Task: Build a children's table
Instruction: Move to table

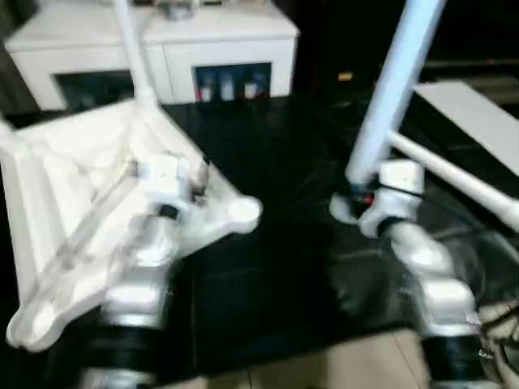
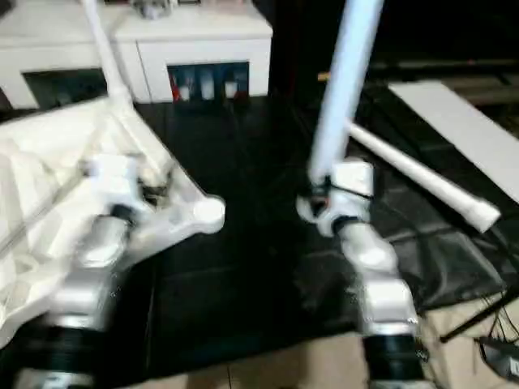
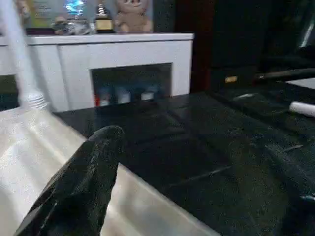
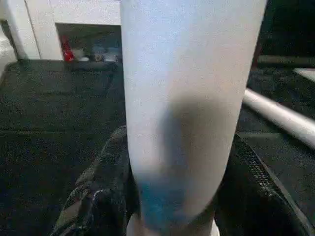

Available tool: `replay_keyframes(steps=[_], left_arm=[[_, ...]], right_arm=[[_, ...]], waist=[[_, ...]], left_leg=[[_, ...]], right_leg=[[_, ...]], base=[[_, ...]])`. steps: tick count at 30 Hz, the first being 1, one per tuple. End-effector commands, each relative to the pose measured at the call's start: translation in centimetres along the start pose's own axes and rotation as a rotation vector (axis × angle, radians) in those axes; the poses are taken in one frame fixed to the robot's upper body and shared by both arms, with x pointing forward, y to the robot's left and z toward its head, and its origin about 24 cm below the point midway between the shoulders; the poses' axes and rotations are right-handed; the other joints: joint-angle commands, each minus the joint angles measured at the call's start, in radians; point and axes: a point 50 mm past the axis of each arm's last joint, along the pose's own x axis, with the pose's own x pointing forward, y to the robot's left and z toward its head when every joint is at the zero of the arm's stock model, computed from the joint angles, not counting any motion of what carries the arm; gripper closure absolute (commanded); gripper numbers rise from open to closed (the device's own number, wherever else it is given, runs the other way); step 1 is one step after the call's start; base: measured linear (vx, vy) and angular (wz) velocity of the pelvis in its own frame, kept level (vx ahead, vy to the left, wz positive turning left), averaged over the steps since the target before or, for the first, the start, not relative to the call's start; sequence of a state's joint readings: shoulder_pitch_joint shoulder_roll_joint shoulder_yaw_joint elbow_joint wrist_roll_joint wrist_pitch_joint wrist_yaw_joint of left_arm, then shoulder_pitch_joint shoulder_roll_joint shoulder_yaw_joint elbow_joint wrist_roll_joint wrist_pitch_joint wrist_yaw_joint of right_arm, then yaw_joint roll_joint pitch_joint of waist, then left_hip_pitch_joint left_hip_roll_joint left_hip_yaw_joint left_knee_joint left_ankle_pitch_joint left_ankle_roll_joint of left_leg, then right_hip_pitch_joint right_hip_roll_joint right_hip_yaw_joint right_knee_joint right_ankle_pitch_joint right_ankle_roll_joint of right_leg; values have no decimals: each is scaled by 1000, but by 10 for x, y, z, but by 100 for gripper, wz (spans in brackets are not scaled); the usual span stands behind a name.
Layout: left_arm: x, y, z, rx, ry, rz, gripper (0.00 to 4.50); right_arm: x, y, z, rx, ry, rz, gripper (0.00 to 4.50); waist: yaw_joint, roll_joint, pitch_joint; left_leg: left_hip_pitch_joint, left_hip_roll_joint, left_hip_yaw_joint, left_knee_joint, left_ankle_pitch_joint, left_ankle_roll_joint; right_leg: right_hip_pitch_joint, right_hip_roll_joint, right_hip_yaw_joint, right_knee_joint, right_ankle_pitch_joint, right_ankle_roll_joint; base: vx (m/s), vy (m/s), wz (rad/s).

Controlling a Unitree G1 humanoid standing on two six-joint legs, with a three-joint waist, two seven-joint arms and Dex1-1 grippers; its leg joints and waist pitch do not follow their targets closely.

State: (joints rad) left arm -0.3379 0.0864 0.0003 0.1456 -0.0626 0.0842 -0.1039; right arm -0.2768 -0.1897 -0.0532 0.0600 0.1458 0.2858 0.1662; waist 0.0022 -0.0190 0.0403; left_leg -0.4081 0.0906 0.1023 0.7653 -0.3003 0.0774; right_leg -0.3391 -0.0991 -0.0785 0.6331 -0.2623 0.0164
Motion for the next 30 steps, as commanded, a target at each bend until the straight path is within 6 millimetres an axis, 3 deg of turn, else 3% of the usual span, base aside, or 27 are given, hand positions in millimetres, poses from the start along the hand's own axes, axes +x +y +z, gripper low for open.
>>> replay_keyframes(steps=[1, 2, 3, 4, 5, 6, 8, 9, 10, 11, 12, 13, 14, 15, 16, 17, 18, 19, 20, 21, 22, 23, 24, 25, 27, 29, 30], left_arm=[[-1, 13, 2, 21, 3, 42, 74], [-1, 13, 2, 21, 4, 42, 74], [-1, 12, 3, -38, -19, 36, 74], [-2, 12, 3, -44, -21, 33, 74], [-2, 12, 3, -45, -20, 29, 74], [-2, 12, 3, -29, -12, 21, 74], [-2, 13, 2, 15, 1, 27, 74], [-2, 14, 2, 36, 12, 43, 74], [-2, 14, 2, 46, 18, 52, 74], [-1, 14, 2, 46, 20, 54, 74], [-1, 14, 3, 47, 21, 54, 74], [0, 14, 3, 48, 24, 56, 74], [0, 14, 2, 43, 28, 58, 74], [1, 15, 1, 36, 39, 65, 74], [1, 16, 2, 18, 37, 70, 74], [1, 16, 2, 16, 36, 70, 74], [2, 18, 1, -6, 42, 84, 74], [2, 19, 1, -1, 47, 90, 74], [2, 19, 1, 1, 48, 90, 74], [3, 19, 1, 12, 58, 82, 74], [3, 19, 1, 12, 58, 82, 74], [4, 19, 1, 17, 64, 75, 74], [4, 18, 1, 19, 66, 69, 74], [5, 18, 0, 23, 70, 70, 74], [5, 18, 0, 27, 76, 70, 74], [6, 17, 0, 22, 75, 57, 74], [7, 17, 1, 18, 72, 34, 74]], right_arm=[[4, 18, 8, -6, -29, 80, 264], [4, 18, 8, -11, -27, 85, 264], [4, 20, 6, -26, -17, 94, 264], [4, 20, 6, -28, -16, 98, 264], [4, 21, 5, -29, -16, 100, 264], [4, 22, 5, -27, -15, 109, 264], [4, 24, 5, -27, -15, 120, 264], [4, 24, 5, -25, -15, 120, 264], [5, 24, 5, -23, -15, 120, 264], [5, 24, 5, -22, -16, 120, 264], [5, 24, 5, -20, -16, 119, 264], [5, 24, 5, -19, -17, 118, 264], [5, 24, 5, -18, -17, 115, 264], [5, 24, 5, -10, -18, 100, 264], [5, 22, 5, 22, -21, 83, 264], [5, 22, 5, 26, -21, 81, 264], [5, 19, 4, 81, -22, 50, 264], [5, 17, 4, 87, -19, 41, 264], [5, 17, 4, 85, -18, 41, 264], [5, 16, 3, 70, -11, 38, 264], [5, 16, 3, 70, -11, 38, 264], [4, 15, 3, 61, -8, 39, 264], [4, 14, 3, 53, -7, 42, 264], [4, 15, 3, 52, -5, 45, 264], [4, 15, 3, 51, -4, 48, 264], [3, 17, 4, 52, -2, 57, 264], [3, 18, 4, 54, -2, 63, 264]], waist=[[34, -1, -44], [26, 35, -33], [16, 55, -27], [-19, 79, -23], [-48, 94, -53], [-50, 81, -72], [-29, 77, -73], [-18, 62, -84], [-19, 41, -80], [-13, 28, -70], [0, 3, -58], [2, 9, -63], [12, 33, -70], [17, 54, -71], [-12, 95, -64], [-29, 96, -68], [0, 82, -41], [4, 62, -42], [12, 47, -42], [46, 8, -47], [46, 8, -47], [83, -13, -59], [103, 8, -57], [104, 13, -51], [90, 26, -58], [75, 39, -51], [70, 37, -47]], left_leg=[[-51, 64, -7, -48, 119, 17], [-45, 89, -4, -109, 124, 38], [-36, 95, -3, -140, 109, 44], [-39, 87, -49, -222, -5, 89], [119, 102, -161, -226, 33, 264], [158, 154, -236, -194, 282, 377], [149, 125, -259, -160, 845, 392], [154, 108, -281, -163, 1372, 316], [147, 90, -302, -173, 1489, 232], [110, 67, -290, -184, 1358, 177], [28, -19, -234, -160, 547, 54], [4, -23, -220, -162, 348, 45], [-10, -5, -214, -180, 77, 28], [-3, 6, -219, -198, -2, 13], [47, 58, -318, -283, -202, -38], [102, 134, -321, -280, -232, -43], [59, 122, -275, -303, -331, -3], [48, 101, -256, -301, -348, 15], [42, 74, -232, -280, -343, 23], [17, 4, -113, -139, -159, -14], [17, 4, -113, -139, -159, -14], [-6, 16, -68, -116, 28, -45], [-13, 55, -47, -162, 137, -73], [2, 71, -41, -180, 118, -83], [17, 100, -21, -208, 51, -122], [37, 125, -16, -233, -122, -149], [37, 126, -13, -241, -184, -154]], right_leg=[[103, -208, -12, -182, -357, -74], [149, -184, -81, -207, -457, -110], [174, -156, -115, -206, -456, -107], [186, -29, -162, -115, -341, -71], [44, 67, -117, 12, -198, -77], [-33, 47, -40, 75, -118, -85], [-75, 49, 12, 88, -38, -28], [-91, 35, 61, 76, 80, 75], [-92, 11, 106, 44, 163, 89], [-73, 4, 127, 11, 208, 52], [-12, -68, 124, -67, 270, -186], [25, -83, 101, -70, 226, -311], [57, -69, 51, -66, 94, -522], [58, -46, 24, -57, 46, -558], [8, 39, -18, 39, -112, -434], [-44, 48, 10, 67, -130, -273], [-49, 45, 48, 103, -71, -74], [-42, 37, 70, 77, -54, -65], [-39, 18, 96, 33, -56, -62], [-5, -104, 172, -118, -118, -151], [-5, -104, 172, -118, -118, -151], [29, -108, 189, -104, -119, -17], [34, -72, 155, -72, -20, 33], [17, -52, 137, -71, 5, 9], [12, -17, 107, -48, 67, -84], [-4, -14, 97, -54, -51, -162], [-5, -17, 98, -60, -108, -178]], base=[[118, -31, 26], [128, 47, 38], [173, 131, 30], [173, 131, 30], [232, 124, 41], [231, 70, 60], [190, 59, 59], [100, -5, 44], [100, -5, 44], [64, -51, 53], [0, -53, 78], [0, -53, 78], [-25, -92, 75], [-12, -136, 69], [-12, -136, 69], [-14, -144, 64], [-19, -143, 47], [-19, -143, 47], [-31, -196, 44], [-15, -235, 32], [-15, -235, 32], [-19, -184, 7], [-49, -113, -1], [-49, -113, -1], [-60, -30, 1], [-58, 13, -2], [-52, 52, -6]])
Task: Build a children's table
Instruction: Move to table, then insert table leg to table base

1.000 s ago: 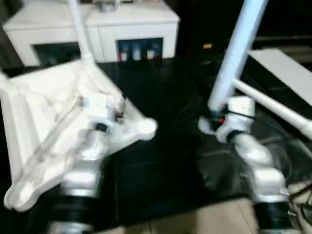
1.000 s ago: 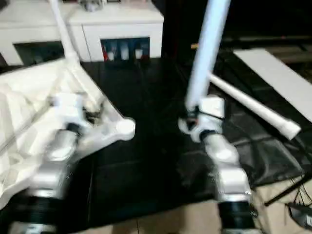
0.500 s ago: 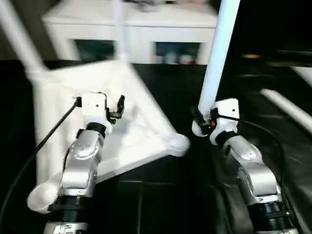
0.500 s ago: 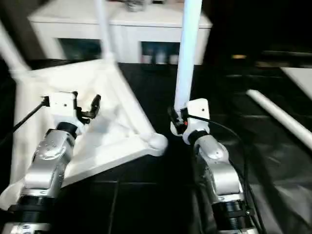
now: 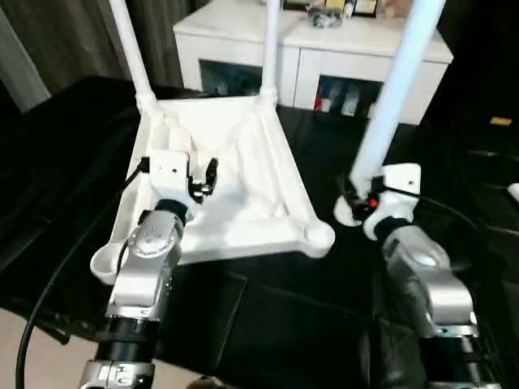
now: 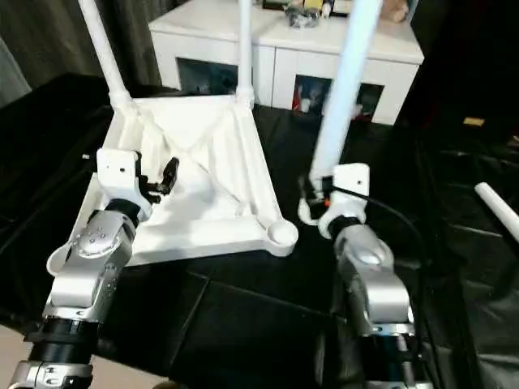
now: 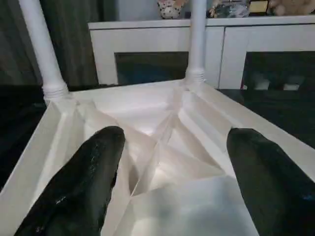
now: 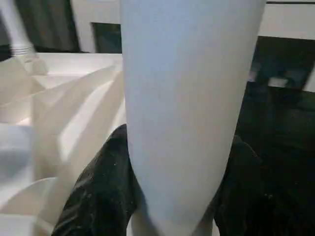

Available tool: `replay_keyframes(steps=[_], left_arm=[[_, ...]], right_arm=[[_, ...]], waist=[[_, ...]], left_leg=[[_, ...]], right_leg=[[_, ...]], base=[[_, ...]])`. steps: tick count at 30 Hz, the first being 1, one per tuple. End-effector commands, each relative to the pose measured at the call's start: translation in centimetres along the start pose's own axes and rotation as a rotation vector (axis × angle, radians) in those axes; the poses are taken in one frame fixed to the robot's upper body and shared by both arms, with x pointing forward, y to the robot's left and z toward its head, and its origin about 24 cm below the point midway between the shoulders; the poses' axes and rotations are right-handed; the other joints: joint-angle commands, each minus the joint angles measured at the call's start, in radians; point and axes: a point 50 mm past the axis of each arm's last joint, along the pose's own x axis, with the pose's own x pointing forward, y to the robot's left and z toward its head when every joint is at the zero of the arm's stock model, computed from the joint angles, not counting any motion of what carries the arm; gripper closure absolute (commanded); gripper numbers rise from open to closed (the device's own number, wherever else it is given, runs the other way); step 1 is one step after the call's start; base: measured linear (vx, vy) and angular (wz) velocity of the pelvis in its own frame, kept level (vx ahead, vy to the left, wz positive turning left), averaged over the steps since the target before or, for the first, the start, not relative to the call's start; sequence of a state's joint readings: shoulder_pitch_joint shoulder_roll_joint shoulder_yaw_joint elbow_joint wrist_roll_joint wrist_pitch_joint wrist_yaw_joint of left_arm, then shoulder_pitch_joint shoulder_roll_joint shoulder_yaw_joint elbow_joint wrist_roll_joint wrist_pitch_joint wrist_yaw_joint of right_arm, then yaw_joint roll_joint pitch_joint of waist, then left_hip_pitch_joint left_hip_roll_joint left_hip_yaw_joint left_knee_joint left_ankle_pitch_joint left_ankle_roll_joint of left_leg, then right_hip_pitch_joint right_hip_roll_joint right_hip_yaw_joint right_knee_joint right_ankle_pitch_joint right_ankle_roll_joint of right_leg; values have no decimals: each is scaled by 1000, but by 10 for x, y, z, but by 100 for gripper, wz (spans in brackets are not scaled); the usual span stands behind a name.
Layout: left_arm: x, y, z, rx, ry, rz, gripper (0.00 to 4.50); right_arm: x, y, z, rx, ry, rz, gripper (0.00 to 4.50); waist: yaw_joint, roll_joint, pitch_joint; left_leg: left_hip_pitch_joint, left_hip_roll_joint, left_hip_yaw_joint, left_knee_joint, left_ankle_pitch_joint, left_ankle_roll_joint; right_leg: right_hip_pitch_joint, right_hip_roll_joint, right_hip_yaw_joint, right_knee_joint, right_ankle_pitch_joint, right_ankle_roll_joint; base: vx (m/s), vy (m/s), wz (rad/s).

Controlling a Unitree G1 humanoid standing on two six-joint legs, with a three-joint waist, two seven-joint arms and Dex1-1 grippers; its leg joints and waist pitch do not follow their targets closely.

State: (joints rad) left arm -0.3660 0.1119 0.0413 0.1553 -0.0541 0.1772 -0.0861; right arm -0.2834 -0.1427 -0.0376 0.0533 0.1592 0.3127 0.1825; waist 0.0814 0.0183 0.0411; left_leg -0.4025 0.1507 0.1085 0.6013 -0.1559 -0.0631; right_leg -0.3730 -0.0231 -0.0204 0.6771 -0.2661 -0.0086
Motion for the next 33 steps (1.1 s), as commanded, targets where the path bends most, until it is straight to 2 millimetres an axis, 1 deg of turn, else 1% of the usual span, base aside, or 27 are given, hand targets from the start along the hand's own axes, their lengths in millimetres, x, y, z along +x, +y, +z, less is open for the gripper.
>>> replay_keyframes(steps=[1, 2, 3, 6, 7, 8, 9, 10, 11, 12, 13, 14, 15, 16, 18, 19, 20, 21, 22, 23, 24, 25, 26, 27, 29, 31, 33], left_arm=[[3, 0, 3, 4, -3, -29, 74], [3, 0, 3, 4, -3, -29, 74], [3, 0, 3, 4, -3, -29, 74], [2, -8, 4, -29, 1, -213, 74], [1, -9, 4, -32, 0, -244, 74], [-1, -13, 5, -42, -5, -317, 74], [-5, -21, 4, -12, 19, -485, 56], [-5, -21, 4, -12, 19, -485, 56], [-9, -27, 1, 41, 60, -650, 56], [-9, -27, 1, 41, 60, -650, 36], [-12, -32, -2, 66, 104, -774, 29], [-15, -38, -3, 65, 153, -908, 22], [-16, -41, -3, 54, 179, -977, 16], [-17, -44, -3, 52, 190, -1018, 9], [-17, -46, -3, 51, 197, -1041, 4], [-20, -50, -6, 54, 224, -1103, 4], [-20, -50, -6, 54, 224, -1103, 4], [-22, -56, -11, 69, 259, -1159, 4], [-22, -56, -11, 69, 259, -1159, 4], [-20, -63, -18, 92, 295, -1189, 4], [-13, -69, -24, 128, 317, -1170, 4], [-12, -69, -24, 131, 318, -1168, 4], [-8, -70, -27, 148, 323, -1140, 20], [0, -71, -30, 154, 356, -1103, 32], [2, -71, -31, 161, 370, -1094, 32], [4, -70, -32, 162, 386, -1094, 65], [3, -72, -31, 156, 411, -1133, 72]], right_arm=[[0, 2, 5, 1, -11, 11, 264], [0, 2, 5, 1, -11, 11, 264], [0, 2, 5, 1, -11, 11, 264], [0, 4, 7, 6, -18, 27, 264], [0, 4, 7, 7, -20, 32, 264], [0, 4, 8, 9, -26, 43, 264], [-1, 3, 10, 29, -36, 85, 264], [-1, 3, 10, 29, -36, 85, 264], [-3, 1, 12, 44, -35, 141, 264], [-3, 1, 12, 44, -35, 141, 264], [-6, 0, 14, 32, -31, 200, 264], [-11, -4, 16, 25, -18, 273, 264], [-14, -7, 17, 18, -6, 317, 264], [-17, -9, 18, 17, 2, 338, 264], [-18, -10, 18, 16, 7, 351, 264], [-21, -12, 19, 5, 15, 372, 264], [-21, -12, 19, 5, 15, 372, 264], [-25, -16, 18, -7, 27, 376, 264], [-25, -16, 18, -7, 27, 376, 264], [-30, -21, 18, -25, 39, 374, 264], [-33, -25, 17, -33, 50, 370, 264], [-33, -25, 17, -34, 50, 371, 264], [-34, -25, 17, -39, 52, 372, 264], [-35, -24, 17, -41, 58, 385, 264], [-35, -24, 17, -44, 61, 388, 264], [-35, -23, 17, -51, 64, 391, 264], [-35, -22, 16, -61, 73, 393, 264]], waist=[[-11, -3, -46], [-9, -2, -46], [-9, -1, -47], [-6, 1, -49], [-6, -2, -50], [-6, -3, -50], [-4, -12, -49], [0, -7, -52], [-3, -11, -51], [2, -8, -54], [-1, -7, -53], [2, -2, -54], [7, 2, -55], [7, -1, -54], [6, -1, -55], [4, 3, -56], [3, 0, -56], [4, 0, -55], [4, 0, -55], [2, -1, -54], [4, -1, -54], [5, -2, -54], [4, -4, -53], [4, -4, -54], [3, -5, -53], [3, -6, -54], [4, -6, -55]], left_leg=[[30, 65, -17, -80, -351, -16], [36, 64, -11, -79, -384, -21], [37, 65, -9, -80, -387, -22], [34, 66, -4, -86, -374, -28], [33, 65, -4, -88, -368, -29], [31, 64, -1, -89, -360, -27], [32, 64, 5, -90, -360, -20], [32, 64, 6, -86, -357, -20], [30, 64, 11, -88, -342, -10], [29, 66, 12, -87, -326, -6], [27, 68, 18, -88, -301, -3], [30, 67, 18, -87, -301, -1], [38, 69, 23, -83, -311, 3], [36, 69, 26, -83, -304, 4], [29, 68, 30, -81, -277, 13], [26, 67, 31, -80, -256, 21], [26, 67, 32, -80, -253, 24], [29, 68, 35, -78, -256, 30], [29, 68, 35, -78, -256, 30], [29, 67, 37, -78, -260, 32], [36, 68, 40, -75, -275, 30], [37, 68, 39, -74, -279, 32], [31, 68, 39, -77, -277, 31], [33, 69, 38, -76, -286, 28], [30, 69, 37, -77, -280, 30], [30, 70, 35, -78, -270, 33], [29, 70, 38, -75, -252, 45]], right_leg=[[28, -95, 41, -108, -133, -153], [21, -100, 43, -115, -184, -147], [20, -103, 45, -119, -200, -143], [18, -104, 46, -123, -194, -135], [19, -105, 44, -123, -179, -132], [18, -106, 45, -124, -171, -129], [16, -107, 46, -129, -179, -123], [13, -108, 46, -124, -179, -123], [16, -108, 45, -126, -166, -120], [17, -109, 45, -123, -153, -116], [14, -107, 44, -120, -115, -121], [14, -108, 43, -121, -111, -124], [12, -105, 46, -121, -91, -126], [11, -104, 46, -120, -75, -134], [19, -111, 45, -118, -48, -152], [21, -112, 43, -116, -30, -161], [22, -111, 42, -117, -30, -161], [20, -111, 42, -121, -42, -162], [20, -111, 42, -121, -42, -162], [20, -110, 43, -122, -56, -170], [17, -109, 44, -128, -83, -162], [17, -112, 45, -129, -87, -164], [21, -115, 45, -131, -102, -164], [20, -115, 43, -131, -117, -164], [20, -116, 43, -131, -120, -166], [22, -117, 41, -129, -109, -173], [21, -117, 42, -128, -82, -188]], base=[[-52, 52, -6], [-47, 56, -6], [-41, 51, -4], [-14, 17, -1], [0, 0, 0], [0, 0, 0], [0, 0, 0], [0, 0, 0], [0, 0, 0], [0, 0, 0], [0, 0, 0], [0, 0, 0], [0, 0, 0], [0, 0, 0], [0, 0, 0], [0, 0, 0], [0, 0, 0], [0, 0, 0], [0, 0, 0], [0, 0, 0], [0, 0, 0], [0, 0, 0], [0, 0, 0], [0, 0, 0], [0, 0, 0], [0, 0, 0], [0, 0, 0]])
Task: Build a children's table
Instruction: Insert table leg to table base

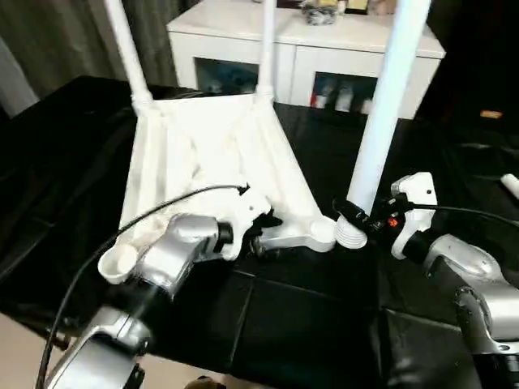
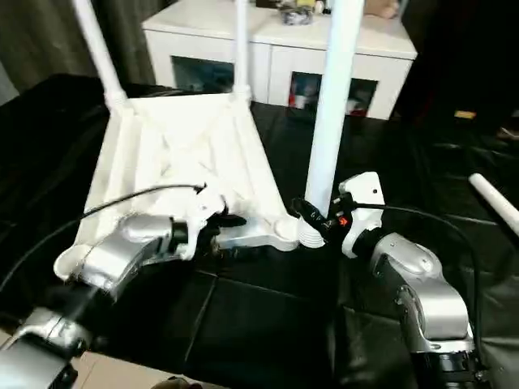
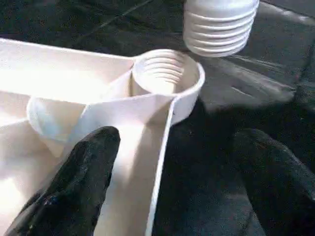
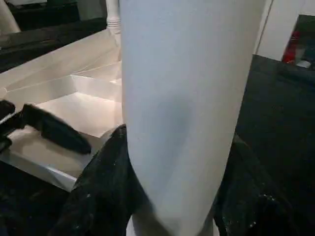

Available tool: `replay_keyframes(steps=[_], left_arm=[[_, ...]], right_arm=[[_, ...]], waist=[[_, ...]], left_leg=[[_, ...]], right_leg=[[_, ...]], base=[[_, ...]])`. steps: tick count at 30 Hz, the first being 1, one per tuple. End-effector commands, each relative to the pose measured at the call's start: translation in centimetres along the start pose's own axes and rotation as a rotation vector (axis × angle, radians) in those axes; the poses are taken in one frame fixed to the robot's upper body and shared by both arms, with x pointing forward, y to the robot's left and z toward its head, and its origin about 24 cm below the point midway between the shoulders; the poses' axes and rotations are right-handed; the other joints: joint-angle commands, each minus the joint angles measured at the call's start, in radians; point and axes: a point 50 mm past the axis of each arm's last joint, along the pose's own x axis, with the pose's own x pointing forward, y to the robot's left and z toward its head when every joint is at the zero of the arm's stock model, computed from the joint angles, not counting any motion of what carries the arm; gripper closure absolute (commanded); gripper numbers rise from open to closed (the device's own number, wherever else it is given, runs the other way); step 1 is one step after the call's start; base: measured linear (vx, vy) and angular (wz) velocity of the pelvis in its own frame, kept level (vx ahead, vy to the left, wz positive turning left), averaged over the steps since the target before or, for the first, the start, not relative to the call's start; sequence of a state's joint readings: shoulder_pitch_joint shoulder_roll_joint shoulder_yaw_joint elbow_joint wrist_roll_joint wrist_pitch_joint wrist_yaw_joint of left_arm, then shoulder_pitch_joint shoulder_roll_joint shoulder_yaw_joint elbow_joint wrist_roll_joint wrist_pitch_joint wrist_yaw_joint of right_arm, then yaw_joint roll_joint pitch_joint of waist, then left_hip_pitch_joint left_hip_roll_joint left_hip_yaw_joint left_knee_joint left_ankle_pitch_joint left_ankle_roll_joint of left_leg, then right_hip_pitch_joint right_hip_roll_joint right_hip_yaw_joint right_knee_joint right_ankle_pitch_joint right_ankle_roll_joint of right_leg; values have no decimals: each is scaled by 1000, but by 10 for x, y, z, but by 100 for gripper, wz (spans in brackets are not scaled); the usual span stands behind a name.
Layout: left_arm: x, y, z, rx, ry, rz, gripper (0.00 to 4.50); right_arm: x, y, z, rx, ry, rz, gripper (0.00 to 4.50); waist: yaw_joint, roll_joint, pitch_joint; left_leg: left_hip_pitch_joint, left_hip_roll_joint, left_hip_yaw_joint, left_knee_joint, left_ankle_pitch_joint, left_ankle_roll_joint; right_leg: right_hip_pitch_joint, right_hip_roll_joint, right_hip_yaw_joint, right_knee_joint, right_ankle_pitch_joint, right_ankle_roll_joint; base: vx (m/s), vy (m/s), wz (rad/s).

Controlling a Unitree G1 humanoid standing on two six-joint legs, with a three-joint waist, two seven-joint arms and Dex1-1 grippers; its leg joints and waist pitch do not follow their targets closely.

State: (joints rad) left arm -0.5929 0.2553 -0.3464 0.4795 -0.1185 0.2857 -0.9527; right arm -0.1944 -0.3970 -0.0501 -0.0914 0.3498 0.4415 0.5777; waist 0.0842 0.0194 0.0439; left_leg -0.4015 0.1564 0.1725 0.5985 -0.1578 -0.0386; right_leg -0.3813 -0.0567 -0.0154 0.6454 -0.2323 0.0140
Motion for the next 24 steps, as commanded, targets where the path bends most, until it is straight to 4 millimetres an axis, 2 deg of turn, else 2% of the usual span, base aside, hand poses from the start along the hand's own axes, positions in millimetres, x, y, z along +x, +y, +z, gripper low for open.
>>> replay_keyframes(steps=[1, 12, 15, 20, 21, 24], left_arm=[[2, -2, 0, 11, 69, -53, 78], [7, 10, 3, -1, 131, 2, 169], [5, 11, 2, 5, 160, -20, 189], [3, 12, 0, 9, 185, -46, 220], [3, 12, -1, 6, 193, -48, 243], [3, 13, -1, 3, 196, -45, 254]], right_arm=[[-1, 2, 5, -28, -1, 12, 264], [1, 2, 7, -42, -1, 2, 264], [1, 3, 7, -43, 0, 8, 264], [1, 3, 7, -45, 0, 9, 264], [1, 3, 7, -45, -1, 11, 264], [1, 4, 7, -45, -3, 12, 264]], waist=[[2, -5, -59], [4, -9, -55], [2, -6, -55], [3, -5, -55], [2, -5, -54], [1, -5, -55]], left_leg=[[30, 66, -26, -71, -242, 26], [32, 67, -25, -73, -268, 24], [29, 67, -27, -74, -258, 25], [32, 68, -26, -74, -264, 25], [32, 68, -26, -76, -270, 23], [31, 69, -26, -76, -271, 21]], right_leg=[[28, -83, 37, -94, -104, -214], [28, -86, 37, -101, -150, -221], [29, -86, 37, -99, -135, -221], [28, -87, 37, -100, -128, -227], [27, -86, 37, -101, -134, -228], [28, -87, 37, -99, -123, -232]], base=[[0, 0, 0], [0, 0, 0], [0, 0, 0], [0, 0, 0], [0, 0, 0], [0, 0, 0]])
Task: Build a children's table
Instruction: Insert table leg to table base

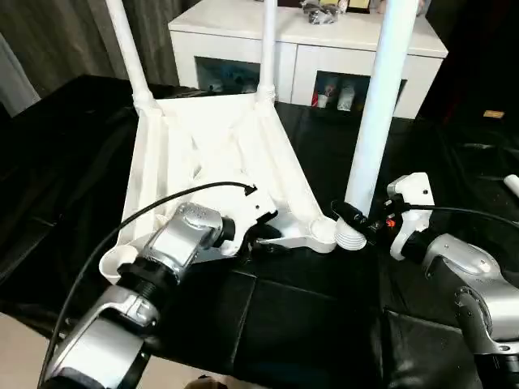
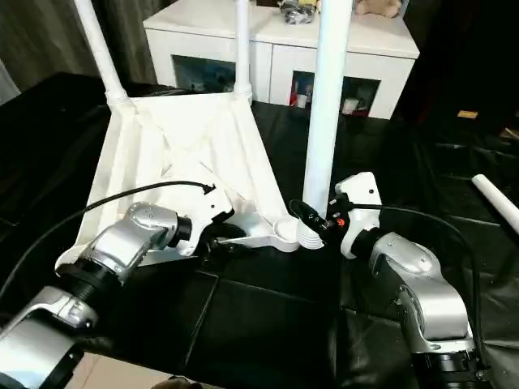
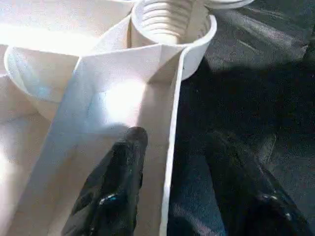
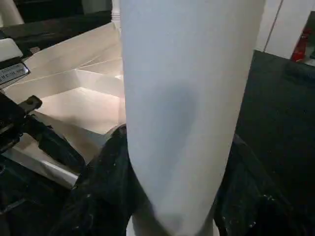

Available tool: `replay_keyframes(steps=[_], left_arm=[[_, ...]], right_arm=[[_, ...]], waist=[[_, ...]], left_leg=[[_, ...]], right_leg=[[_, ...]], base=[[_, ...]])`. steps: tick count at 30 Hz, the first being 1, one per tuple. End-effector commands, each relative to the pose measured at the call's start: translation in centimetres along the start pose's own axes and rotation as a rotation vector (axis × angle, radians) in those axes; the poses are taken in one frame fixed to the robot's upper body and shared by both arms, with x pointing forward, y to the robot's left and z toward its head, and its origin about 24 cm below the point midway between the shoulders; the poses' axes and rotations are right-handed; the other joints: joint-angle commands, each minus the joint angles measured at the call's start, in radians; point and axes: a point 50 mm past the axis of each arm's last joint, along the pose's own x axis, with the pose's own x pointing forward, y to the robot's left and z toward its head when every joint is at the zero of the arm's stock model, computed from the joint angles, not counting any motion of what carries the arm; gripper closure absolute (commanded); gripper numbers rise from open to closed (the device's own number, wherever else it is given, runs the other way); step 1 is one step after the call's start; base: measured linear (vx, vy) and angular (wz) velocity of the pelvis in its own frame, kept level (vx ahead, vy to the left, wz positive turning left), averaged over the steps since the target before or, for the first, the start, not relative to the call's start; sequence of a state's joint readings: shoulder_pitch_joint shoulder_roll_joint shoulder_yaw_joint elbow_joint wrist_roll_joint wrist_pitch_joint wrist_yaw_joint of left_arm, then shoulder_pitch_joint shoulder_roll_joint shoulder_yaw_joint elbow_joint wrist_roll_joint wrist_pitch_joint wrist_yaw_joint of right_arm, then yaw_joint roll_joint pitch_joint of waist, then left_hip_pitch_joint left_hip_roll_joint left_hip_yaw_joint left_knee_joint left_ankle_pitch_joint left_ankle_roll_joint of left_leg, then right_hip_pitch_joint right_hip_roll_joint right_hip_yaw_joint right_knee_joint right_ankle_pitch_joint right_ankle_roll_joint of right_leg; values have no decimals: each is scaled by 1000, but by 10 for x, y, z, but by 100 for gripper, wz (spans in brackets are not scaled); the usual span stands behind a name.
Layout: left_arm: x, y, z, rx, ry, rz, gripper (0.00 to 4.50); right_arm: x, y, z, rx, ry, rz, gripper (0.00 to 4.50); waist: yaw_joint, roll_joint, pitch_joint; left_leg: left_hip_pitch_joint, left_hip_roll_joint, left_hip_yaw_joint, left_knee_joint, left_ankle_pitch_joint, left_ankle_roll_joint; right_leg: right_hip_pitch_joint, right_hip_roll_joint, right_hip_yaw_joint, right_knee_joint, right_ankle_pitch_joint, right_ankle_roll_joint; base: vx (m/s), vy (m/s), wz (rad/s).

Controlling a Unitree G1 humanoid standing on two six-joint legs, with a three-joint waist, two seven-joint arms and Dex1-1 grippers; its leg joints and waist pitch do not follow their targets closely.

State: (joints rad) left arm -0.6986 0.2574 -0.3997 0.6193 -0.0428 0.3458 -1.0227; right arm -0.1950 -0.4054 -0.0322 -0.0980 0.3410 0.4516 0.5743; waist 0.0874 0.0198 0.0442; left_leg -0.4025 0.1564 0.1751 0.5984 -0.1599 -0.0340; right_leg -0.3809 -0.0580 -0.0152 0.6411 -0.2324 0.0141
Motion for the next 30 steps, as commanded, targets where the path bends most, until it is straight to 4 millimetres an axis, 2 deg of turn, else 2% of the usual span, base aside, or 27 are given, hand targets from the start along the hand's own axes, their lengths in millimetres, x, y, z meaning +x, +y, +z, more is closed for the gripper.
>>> replay_keyframes(steps=[1, 3, 5, 6, 17, 24, 27, 30], left_arm=[[-1, 2, 2, 12, 23, 5, 258], [-1, 3, 1, 13, 26, 4, 284], [-1, 3, 1, 14, 27, 1, 290], [-1, 3, 0, 17, 29, -2, 309], [4, -3, -3, 42, 47, -50, 379], [7, -8, -10, 46, 71, -82, 441], [6, -9, -15, 54, 85, -89, 441], [1, -10, -24, 59, 108, -90, 441]], right_arm=[[0, 2, 8, -31, -23, 4, 264], [0, 2, 8, -31, -23, 7, 264], [0, 3, 8, -31, -23, 8, 264], [1, 3, 7, -30, -23, 10, 264], [1, 5, 6, -32, -21, 20, 264], [3, 7, 6, -25, -23, 26, 264], [5, 10, 6, -10, -27, 35, 264], [8, 12, 6, 29, -42, 44, 264]], waist=[[-1, -5, -55], [-1, -5, -56], [-1, -6, -55], [-1, -6, -55], [-1, -4, -55], [-1, -1, -59], [-1, -2, -60], [-2, -2, -58]], left_leg=[[33, 69, -28, -76, -269, 16], [32, 69, -28, -76, -258, 19], [32, 70, -28, -76, -254, 22], [32, 70, -28, -76, -250, 25], [33, 72, -28, -79, -260, 22], [33, 73, -28, -77, -216, 35], [34, 75, -27, -76, -206, 45], [34, 76, -27, -78, -224, 41]], right_leg=[[27, -86, 37, -96, -121, -233], [29, -87, 37, -95, -103, -235], [29, -87, 37, -94, -95, -236], [29, -87, 37, -94, -89, -238], [29, -88, 38, -96, -93, -239], [34, -88, 35, -89, -4, -251], [35, -90, 35, -87, 29, -259], [34, -91, 35, -89, 1, -260]], base=[[0, 0, 0], [0, 0, 0], [0, 0, 0], [0, 0, 0], [0, 0, 0], [0, 0, 0], [0, 0, 0], [0, 0, 0]])
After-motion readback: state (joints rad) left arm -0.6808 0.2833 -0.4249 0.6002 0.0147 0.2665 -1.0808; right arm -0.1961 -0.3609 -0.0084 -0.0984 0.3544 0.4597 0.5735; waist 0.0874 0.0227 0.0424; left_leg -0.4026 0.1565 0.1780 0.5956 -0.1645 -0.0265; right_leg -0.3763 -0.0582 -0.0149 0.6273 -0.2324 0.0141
